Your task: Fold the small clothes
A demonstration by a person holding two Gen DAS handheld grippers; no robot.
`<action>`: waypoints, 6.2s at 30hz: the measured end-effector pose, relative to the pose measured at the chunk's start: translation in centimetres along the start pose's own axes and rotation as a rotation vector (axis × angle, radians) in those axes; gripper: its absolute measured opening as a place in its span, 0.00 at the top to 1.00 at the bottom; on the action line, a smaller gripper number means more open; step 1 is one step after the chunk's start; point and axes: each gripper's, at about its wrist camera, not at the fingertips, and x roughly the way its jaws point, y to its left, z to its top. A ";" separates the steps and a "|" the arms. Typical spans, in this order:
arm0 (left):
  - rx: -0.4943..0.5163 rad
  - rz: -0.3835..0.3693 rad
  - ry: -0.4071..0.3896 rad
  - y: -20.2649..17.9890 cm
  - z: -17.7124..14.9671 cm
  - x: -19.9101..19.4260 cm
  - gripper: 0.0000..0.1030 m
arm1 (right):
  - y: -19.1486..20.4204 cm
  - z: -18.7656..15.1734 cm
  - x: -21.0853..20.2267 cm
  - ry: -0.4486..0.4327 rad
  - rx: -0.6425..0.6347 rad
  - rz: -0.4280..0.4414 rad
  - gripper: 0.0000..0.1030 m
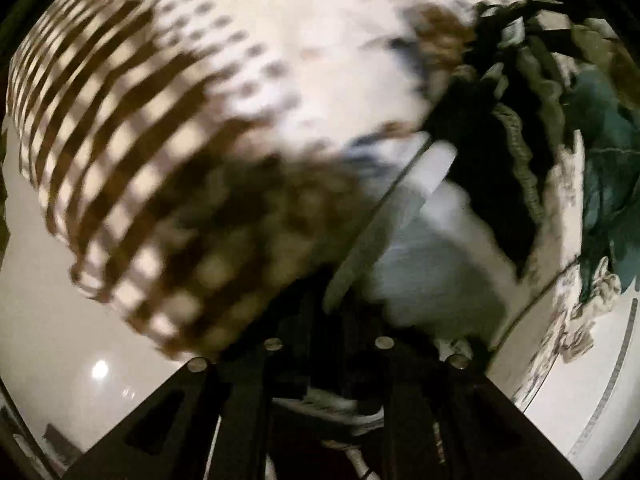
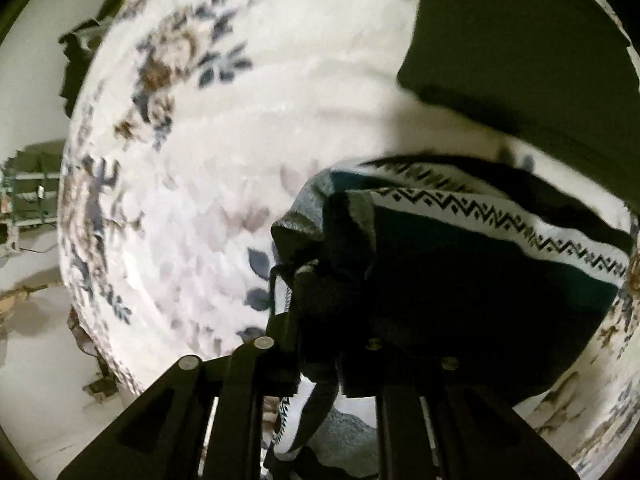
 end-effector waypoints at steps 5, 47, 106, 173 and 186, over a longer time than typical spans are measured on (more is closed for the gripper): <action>-0.058 0.010 0.024 4.5 -1.3 -2.0 0.51 | -0.2 -6.1 -1.9 0.039 -0.070 0.071 0.46; 0.306 -0.009 -0.211 -21.0 22.9 -3.9 0.47 | -24.6 -23.5 -6.9 -0.304 0.432 0.328 0.24; 0.514 -0.119 -0.154 -21.3 26.4 -4.4 0.17 | -29.0 -28.9 -4.6 -0.222 0.695 0.446 0.36; 0.395 -0.387 -0.200 -11.5 0.0 -11.2 0.86 | -18.9 -57.6 -10.9 -0.419 0.350 0.553 0.88; 0.361 -0.429 -0.189 -24.2 21.3 -6.8 0.86 | -23.0 -33.5 -17.2 -0.586 0.354 0.391 0.88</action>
